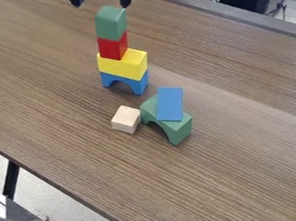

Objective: Move the green block to the left of the table

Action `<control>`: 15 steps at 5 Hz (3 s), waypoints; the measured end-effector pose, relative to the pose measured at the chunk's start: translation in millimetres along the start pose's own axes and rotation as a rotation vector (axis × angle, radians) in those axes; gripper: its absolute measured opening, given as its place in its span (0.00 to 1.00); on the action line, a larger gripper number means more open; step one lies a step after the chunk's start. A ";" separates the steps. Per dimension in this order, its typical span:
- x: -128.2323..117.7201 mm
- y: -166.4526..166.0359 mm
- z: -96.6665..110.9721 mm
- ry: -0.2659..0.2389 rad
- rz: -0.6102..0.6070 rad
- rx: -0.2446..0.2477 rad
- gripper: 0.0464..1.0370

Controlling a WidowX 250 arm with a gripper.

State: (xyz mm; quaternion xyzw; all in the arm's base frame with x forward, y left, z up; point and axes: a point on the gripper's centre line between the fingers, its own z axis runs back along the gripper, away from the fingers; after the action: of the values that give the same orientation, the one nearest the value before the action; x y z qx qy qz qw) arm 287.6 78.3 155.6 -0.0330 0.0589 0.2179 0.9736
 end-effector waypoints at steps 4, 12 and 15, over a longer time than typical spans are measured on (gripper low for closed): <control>28.3 -0.1 -26.5 0.098 -0.010 0.032 0.91; -24.4 23.7 14.1 0.071 0.019 0.054 0.51; -50.8 108.3 -15.1 0.077 0.521 -0.067 0.51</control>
State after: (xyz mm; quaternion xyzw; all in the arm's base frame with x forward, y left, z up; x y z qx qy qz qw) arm 194.2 153.4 143.0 -0.0569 0.0950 0.4617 0.8801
